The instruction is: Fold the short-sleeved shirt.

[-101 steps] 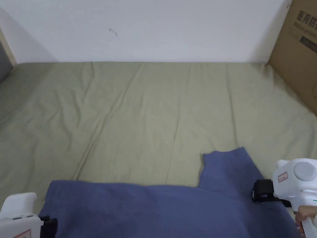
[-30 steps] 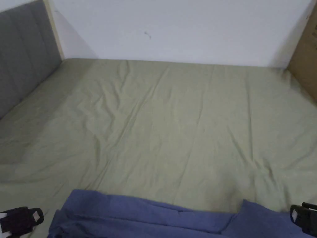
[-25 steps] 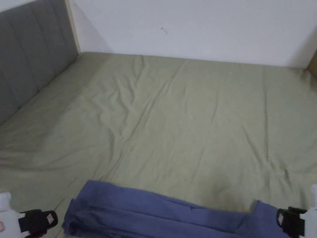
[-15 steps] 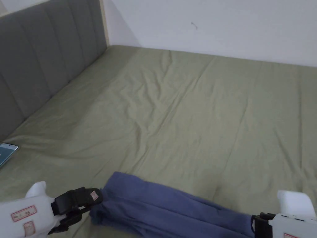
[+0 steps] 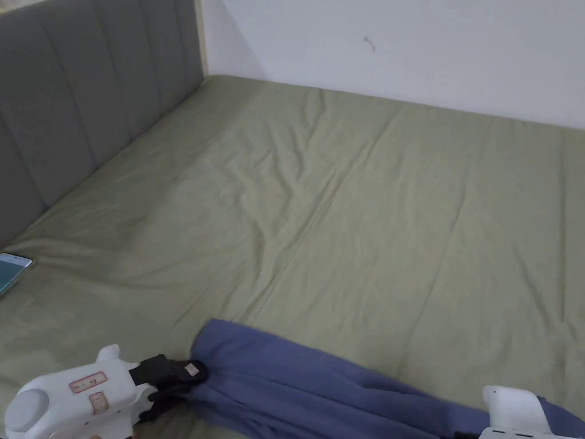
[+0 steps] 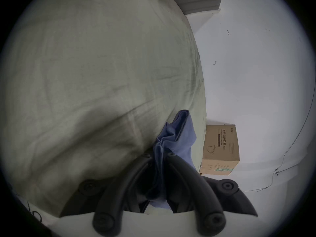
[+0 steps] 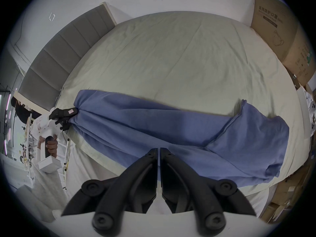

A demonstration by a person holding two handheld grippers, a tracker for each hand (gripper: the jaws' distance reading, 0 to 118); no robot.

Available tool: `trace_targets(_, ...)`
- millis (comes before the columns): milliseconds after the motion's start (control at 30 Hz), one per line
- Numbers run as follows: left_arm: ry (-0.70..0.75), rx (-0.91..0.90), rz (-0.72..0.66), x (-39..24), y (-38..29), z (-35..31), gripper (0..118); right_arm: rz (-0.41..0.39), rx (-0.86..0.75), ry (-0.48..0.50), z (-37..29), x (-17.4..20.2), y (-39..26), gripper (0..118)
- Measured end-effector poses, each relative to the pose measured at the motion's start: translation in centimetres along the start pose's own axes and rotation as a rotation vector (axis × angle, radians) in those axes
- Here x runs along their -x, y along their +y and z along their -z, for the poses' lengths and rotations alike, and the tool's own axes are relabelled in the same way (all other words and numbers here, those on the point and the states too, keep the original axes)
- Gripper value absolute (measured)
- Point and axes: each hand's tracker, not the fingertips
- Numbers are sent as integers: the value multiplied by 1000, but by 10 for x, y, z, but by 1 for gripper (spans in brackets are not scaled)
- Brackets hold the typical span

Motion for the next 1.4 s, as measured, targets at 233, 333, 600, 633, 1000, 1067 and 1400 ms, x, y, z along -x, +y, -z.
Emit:
trace_targets(233, 93, -40, 284, -78, -9, -15, 9, 60, -25, -4, -12, -24, -2, 4)
trace_targets(333, 36, -26, 458, -138, -31, -17, 9, 119, -51, 2, -20, -41, -5, 4)
trace_targets(600, 6, 183, 1053, -264, -175, 47, 9, 296, -128, -31, -50, -106, -27, 4)
trace_targets(633, 2, 213, 1145, -270, -198, 61, 9, 326, -138, -42, -53, -116, -32, 4)
trace_targets(1000, 226, 558, 1385, -205, -316, 183, 90, 543, -123, -127, -72, -195, -98, 4)
trace_targets(1067, 230, 500, 1380, -211, -312, 173, 88, 560, -116, -133, -72, -199, -104, 4)
trace_targets(1400, 41, 293, 955, -246, -221, 96, 69, 522, -127, -120, -67, -185, -99, 4)
